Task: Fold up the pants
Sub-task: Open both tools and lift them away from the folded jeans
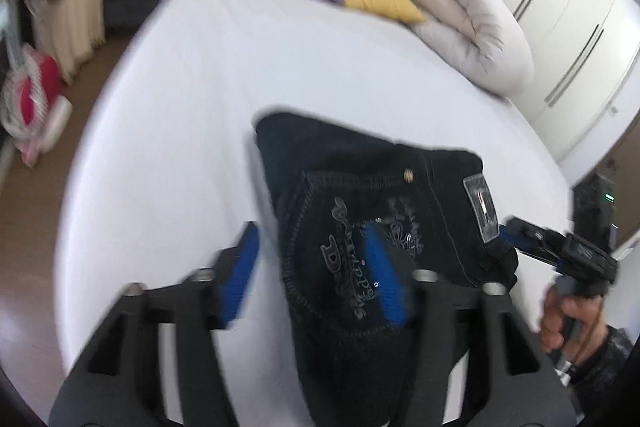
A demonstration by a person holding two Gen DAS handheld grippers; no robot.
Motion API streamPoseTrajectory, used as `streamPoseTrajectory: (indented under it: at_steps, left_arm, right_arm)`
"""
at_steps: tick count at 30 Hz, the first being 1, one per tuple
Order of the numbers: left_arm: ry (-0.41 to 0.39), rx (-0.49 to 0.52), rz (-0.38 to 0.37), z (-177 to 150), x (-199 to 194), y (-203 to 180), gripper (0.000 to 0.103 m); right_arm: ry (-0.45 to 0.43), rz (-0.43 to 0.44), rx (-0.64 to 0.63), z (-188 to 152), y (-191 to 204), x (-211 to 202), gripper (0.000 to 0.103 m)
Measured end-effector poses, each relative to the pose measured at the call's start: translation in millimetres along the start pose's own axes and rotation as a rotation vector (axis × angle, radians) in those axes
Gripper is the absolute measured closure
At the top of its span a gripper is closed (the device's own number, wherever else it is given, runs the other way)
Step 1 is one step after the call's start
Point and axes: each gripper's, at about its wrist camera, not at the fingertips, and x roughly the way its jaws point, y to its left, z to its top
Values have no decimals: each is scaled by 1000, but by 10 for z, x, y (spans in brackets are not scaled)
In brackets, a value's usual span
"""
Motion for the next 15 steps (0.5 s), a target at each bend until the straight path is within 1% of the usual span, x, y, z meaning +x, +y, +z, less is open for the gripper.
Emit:
streamPoseTrajectory:
  at_steps: [1,2,3,4,5,6,7,8,9,11,14,15]
  left_arm:
    - [-41,16,25,-5,-155,-58,33]
    - [-103,41,52,-24,-377,-142,28]
    - [-151,70,87,-41,-565,-234,18]
    - [-205,114,141,-63,-783,-361,14]
    - [-248,146,174,-81,-945,-481,7]
    - [-304,182,208,-64,-1162,-605,2]
    - [-353,212,237,-79,-1330,-760,1]
    - [-411,245,276,-120,-1570,-888,0]
    - [-455,261,313,-165,-1743,-997,0]
    - [-536,274,398,-222,-2135,-1151,0]
    - [-646,274,502,-349,-2557,-1361,0]
    - [-650,270,514,-370,-2650,-1404,0]
  right_arm:
    - [-18,-31,-24,-41,74,-110,25]
    - [-45,-75,-59,-89,171,-257,23]
    - [-78,-109,-95,-136,276,-412,23]
    - [-103,-124,-118,-170,352,-518,23]
    - [-141,-150,-155,-217,469,-675,21]
    - [-195,-180,-206,-282,634,-876,18]
    - [-227,-192,-231,-305,720,-985,9]
    - [-284,-217,-269,-347,877,-1162,2]
    - [-333,-236,-297,-392,998,-1315,0]
    - [-414,-248,-343,-443,1208,-1572,0]
    - [-494,-255,-371,-494,1487,-1931,0]
    - [-514,-256,-372,-516,1545,-2035,0]
